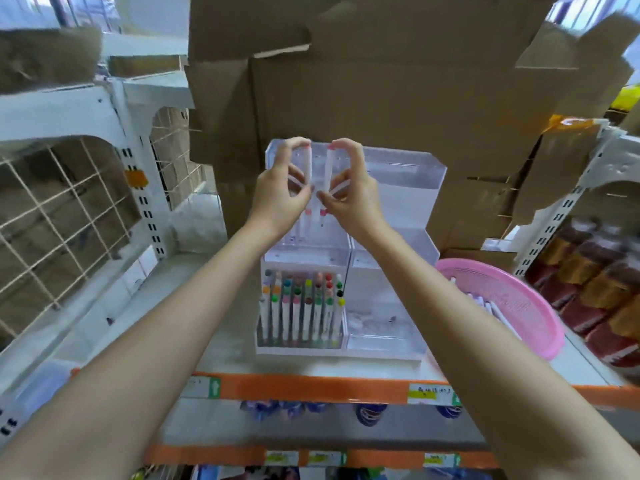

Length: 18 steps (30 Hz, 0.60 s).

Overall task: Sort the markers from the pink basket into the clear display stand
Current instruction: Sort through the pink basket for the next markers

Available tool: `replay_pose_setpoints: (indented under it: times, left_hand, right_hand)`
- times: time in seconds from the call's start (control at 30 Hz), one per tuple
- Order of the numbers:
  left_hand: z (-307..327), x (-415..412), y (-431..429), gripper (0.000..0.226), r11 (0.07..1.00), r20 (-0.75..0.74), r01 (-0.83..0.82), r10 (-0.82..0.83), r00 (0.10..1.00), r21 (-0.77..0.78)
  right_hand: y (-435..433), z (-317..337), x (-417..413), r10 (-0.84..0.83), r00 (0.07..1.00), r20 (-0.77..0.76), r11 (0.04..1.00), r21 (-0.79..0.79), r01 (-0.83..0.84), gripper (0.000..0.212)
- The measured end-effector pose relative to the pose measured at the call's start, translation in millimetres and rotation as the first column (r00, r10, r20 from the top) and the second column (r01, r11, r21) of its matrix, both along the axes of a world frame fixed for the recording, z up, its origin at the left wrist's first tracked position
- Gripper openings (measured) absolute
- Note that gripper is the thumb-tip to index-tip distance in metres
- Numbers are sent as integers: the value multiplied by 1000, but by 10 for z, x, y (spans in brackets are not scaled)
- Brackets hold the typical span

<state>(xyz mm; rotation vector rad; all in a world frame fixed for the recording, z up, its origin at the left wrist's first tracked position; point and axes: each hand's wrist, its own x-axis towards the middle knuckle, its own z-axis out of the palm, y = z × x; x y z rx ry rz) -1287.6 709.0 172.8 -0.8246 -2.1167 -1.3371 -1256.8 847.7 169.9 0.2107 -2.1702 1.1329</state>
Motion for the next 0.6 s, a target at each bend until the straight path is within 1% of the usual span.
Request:
replay_pose_setpoints:
  times: [0.13,0.3,0.5,0.6]
  left_hand:
    - [-26,-241,35,55,999,-19,49,-49,999,-10]
    - [-75,-404,96,55,995,-4,95,-95,995,-2]
    - [-161,-480,127,52,994,-62,110,-111,992,-25]
    - [-184,-486,132,51,993,-65,112,-114,991,-28]
  right_hand:
    - [-33,-52,-169,-91,995,-40,996,1,91,59]
    - [-10,-114,-284,-171,984,-46,985,7,171,57]
    - [-1,-174,-339,-198,979,-53,980,26,200,54]
    - [-8,-187,-350,-210,976,-57,977,33,212,52]
